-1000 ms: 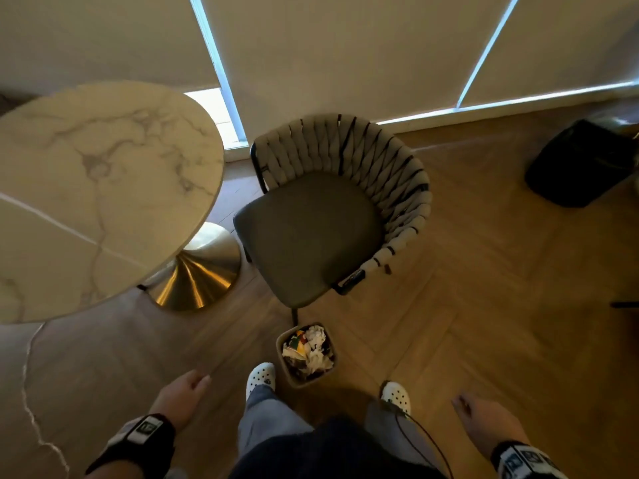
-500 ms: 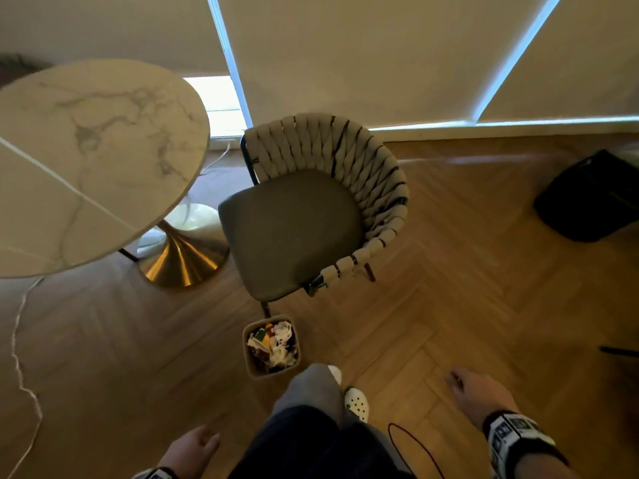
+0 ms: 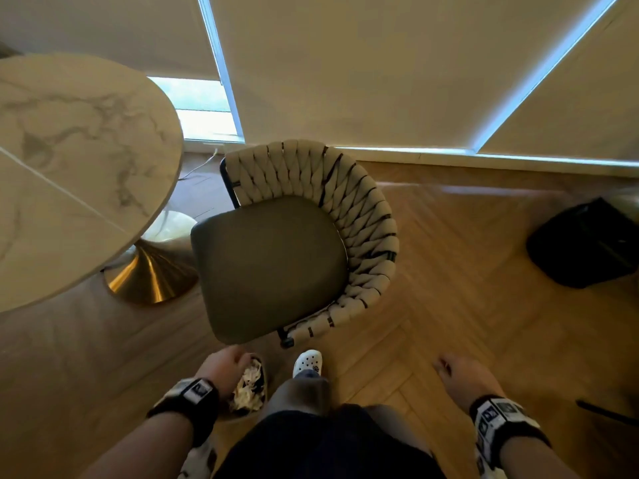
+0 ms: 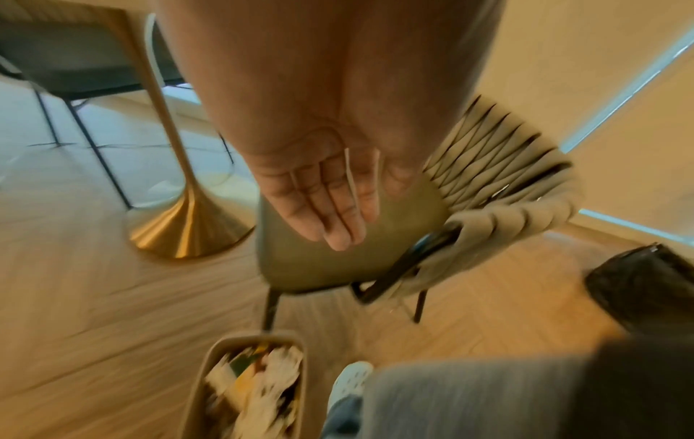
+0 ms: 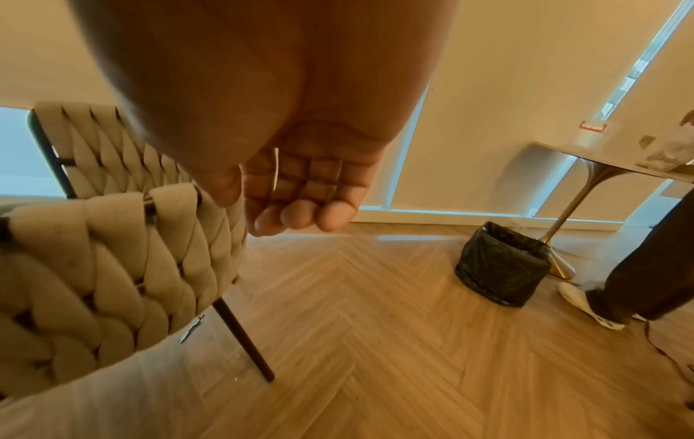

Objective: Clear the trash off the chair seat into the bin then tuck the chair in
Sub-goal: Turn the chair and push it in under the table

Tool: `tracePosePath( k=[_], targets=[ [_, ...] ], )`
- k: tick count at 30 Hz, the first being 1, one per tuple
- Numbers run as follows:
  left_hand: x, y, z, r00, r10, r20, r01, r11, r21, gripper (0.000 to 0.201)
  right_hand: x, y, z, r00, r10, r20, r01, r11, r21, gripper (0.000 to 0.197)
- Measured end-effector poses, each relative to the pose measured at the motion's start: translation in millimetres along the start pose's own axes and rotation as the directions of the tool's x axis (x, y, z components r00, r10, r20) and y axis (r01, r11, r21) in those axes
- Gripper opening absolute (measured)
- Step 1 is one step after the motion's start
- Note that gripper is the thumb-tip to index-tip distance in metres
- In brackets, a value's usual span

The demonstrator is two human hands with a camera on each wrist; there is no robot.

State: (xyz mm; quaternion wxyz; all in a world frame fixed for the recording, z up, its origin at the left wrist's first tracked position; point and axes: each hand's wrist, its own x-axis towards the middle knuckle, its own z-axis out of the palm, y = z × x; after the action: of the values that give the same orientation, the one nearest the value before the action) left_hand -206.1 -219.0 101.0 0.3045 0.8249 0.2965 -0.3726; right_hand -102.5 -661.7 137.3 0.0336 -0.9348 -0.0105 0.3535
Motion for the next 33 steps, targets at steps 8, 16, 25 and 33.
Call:
tracePosePath(
  k=[8, 16, 25, 33],
  targets=[
    [38.9, 150.1, -38.1, 0.97, 0.24, -0.043, -0.238, 0.971, 0.035, 0.027, 108.8, -8.2, -96.6, 0.983, -0.146, -0.11, 0.132, 0.983, -0.126, 0.031],
    [72.8, 249.5, 1.2, 0.965, 0.255, -0.063, -0.259, 0.964, -0.064, 0.031, 245.6, -49.7, -180.8, 0.87, -0.49, -0.058, 0.442, 0.826, -0.351, 0.035],
    [116.4, 296.1, 78.0, 0.981, 0.167, 0.102, -0.164, 0.986, -0.032, 0.058, 358.9, -98.4, -194.2, 0.506, -0.853, 0.13, 0.675, 0.297, -0.676, 0.064],
    [137.8, 285.6, 110.7, 0.962, 0.197, 0.191, -0.212, 0.975, 0.063, 0.083, 392.7, -126.2, -180.2, 0.404, -0.847, 0.346, 0.67, 0.015, -0.743, 0.035]
  ],
)
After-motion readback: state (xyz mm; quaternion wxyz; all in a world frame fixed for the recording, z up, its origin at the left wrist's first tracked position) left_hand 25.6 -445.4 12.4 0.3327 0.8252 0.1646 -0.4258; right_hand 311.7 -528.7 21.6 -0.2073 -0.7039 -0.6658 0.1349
